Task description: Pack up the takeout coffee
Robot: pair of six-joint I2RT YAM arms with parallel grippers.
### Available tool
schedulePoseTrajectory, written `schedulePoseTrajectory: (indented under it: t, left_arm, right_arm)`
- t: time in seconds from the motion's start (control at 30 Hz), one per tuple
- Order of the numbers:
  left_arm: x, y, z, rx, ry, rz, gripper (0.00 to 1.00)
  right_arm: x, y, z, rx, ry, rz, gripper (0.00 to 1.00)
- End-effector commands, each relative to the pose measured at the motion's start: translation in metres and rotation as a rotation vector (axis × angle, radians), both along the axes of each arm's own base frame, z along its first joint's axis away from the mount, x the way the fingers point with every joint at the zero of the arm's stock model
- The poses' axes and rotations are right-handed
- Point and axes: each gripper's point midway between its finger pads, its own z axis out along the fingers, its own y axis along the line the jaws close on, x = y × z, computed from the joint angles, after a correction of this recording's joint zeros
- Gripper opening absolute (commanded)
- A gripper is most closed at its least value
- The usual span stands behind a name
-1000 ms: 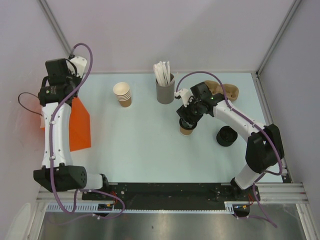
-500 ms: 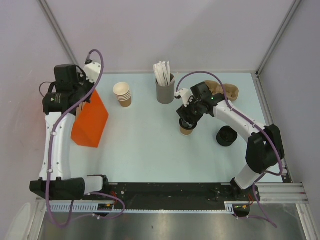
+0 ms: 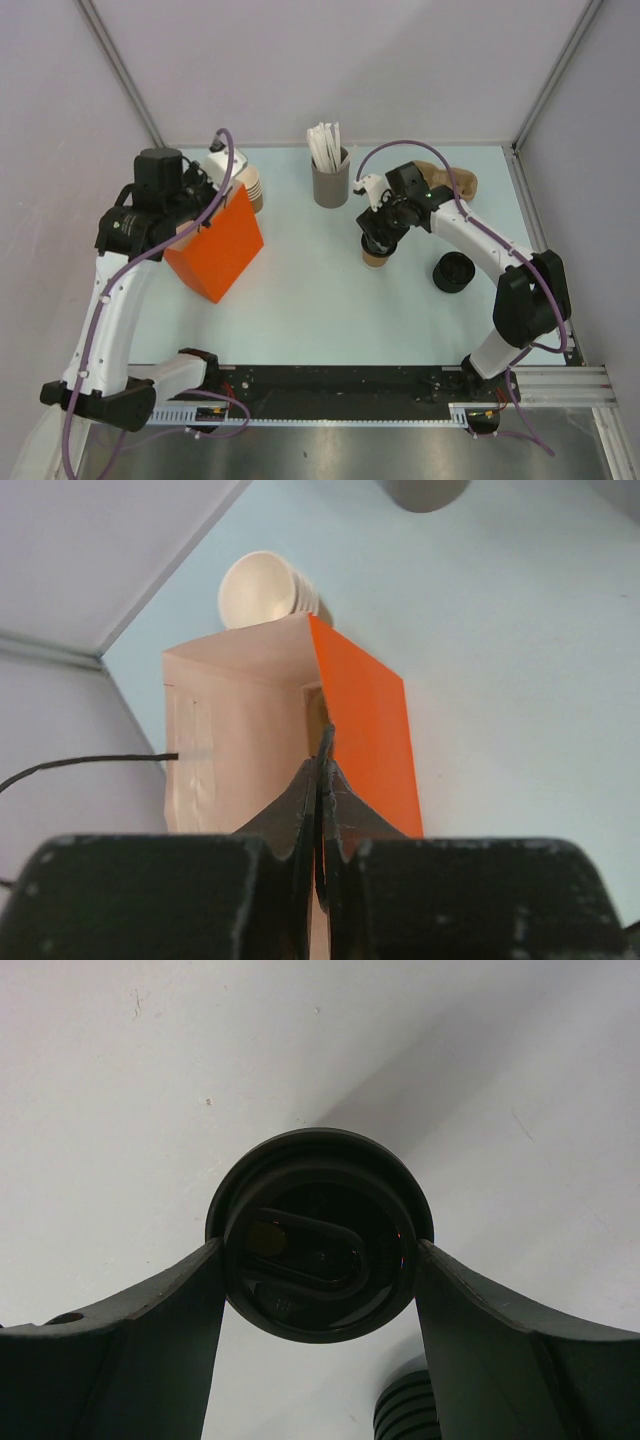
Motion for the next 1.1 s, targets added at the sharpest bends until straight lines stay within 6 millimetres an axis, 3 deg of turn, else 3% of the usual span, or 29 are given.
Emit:
schedulePoseTrajectory:
  t: [0.0,0.17,0.37,0.5,0.67,1.07]
  left_arm:
    - [-0.018,-0.029,-0.005,-0.027,0.01,-0.122,0.07]
    - [-0.031,-0.06,-0.01,-0.05,0.028,-0.226,0.06]
    - [-0.04,-0.086,0.0,-0.071,0.011,-0.322,0.06]
    - [-0.038,-0.089,0.01,-0.082,-0.015,-0.324,0.0]
    - [-0.047,-0.097,0.021,-0.119,-0.019,-0.374,0.0]
    - [-0.062,-0.135,0.021,-0.16,0.02,-0.51,0.0]
  right_arm:
    - [0.004,-0.003,0.02,0.032,-0.054,-0.004,0.61]
    - [0.007,-0.008,0.022,0.031,-0.063,-0.021,0.61]
    - [0.014,-0.02,0.026,0.042,-0.07,-0.055,0.61]
    - [0.016,-0.024,0.024,0.043,-0.061,-0.069,0.61]
    - [0.017,-0.027,0.025,0.042,-0.065,-0.078,0.61]
    - [0.026,-0.045,0.029,0.049,-0.073,-0.134,0.61]
